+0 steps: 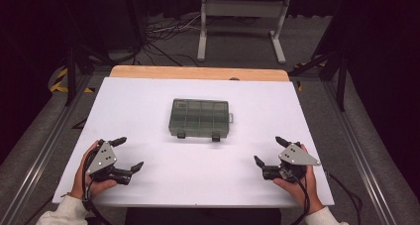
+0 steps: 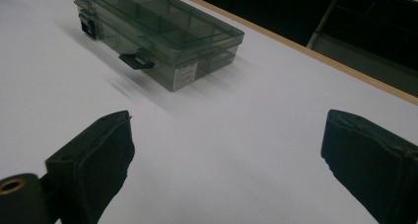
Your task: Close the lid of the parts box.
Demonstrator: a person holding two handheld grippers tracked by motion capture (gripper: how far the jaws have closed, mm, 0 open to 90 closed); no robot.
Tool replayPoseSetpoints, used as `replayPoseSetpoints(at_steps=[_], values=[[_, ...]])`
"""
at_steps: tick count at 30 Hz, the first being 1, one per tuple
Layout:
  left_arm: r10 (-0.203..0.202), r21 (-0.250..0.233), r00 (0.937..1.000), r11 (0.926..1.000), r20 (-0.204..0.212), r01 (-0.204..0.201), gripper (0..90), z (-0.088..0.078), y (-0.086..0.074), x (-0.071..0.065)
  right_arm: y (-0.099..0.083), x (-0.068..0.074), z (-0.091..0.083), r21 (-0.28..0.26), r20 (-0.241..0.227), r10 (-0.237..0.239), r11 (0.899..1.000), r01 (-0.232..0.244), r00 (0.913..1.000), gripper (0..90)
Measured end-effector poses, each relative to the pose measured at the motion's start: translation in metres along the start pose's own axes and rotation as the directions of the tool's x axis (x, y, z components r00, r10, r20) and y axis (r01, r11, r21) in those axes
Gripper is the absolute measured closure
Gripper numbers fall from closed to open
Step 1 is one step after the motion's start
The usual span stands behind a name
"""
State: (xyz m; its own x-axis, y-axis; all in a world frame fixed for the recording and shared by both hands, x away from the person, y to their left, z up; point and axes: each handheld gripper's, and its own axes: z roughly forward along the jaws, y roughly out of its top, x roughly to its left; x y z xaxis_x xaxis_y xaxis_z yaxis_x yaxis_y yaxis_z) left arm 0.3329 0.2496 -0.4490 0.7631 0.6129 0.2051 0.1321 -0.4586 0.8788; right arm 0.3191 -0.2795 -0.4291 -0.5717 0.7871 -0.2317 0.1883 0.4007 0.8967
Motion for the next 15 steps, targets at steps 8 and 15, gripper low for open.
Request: replayPoseSetpoints(at_steps=[8,15], values=[[0.006,0.010,1.0000,0.9999,0.002,-0.006,5.2,-0.0001,-0.0013,-0.0015,0.0002,0.0006,0.0025,0.007,0.001,-0.003,1.000,0.003,1.0000,6.6],[0.001,0.011,1.0000,0.9999,0.005,-0.002,5.3,0.0012,-0.0010,-0.0015,-0.0018,0.0022,0.0064,0.024,-0.004,-0.016,1.000,0.016,0.9999,6.6]])
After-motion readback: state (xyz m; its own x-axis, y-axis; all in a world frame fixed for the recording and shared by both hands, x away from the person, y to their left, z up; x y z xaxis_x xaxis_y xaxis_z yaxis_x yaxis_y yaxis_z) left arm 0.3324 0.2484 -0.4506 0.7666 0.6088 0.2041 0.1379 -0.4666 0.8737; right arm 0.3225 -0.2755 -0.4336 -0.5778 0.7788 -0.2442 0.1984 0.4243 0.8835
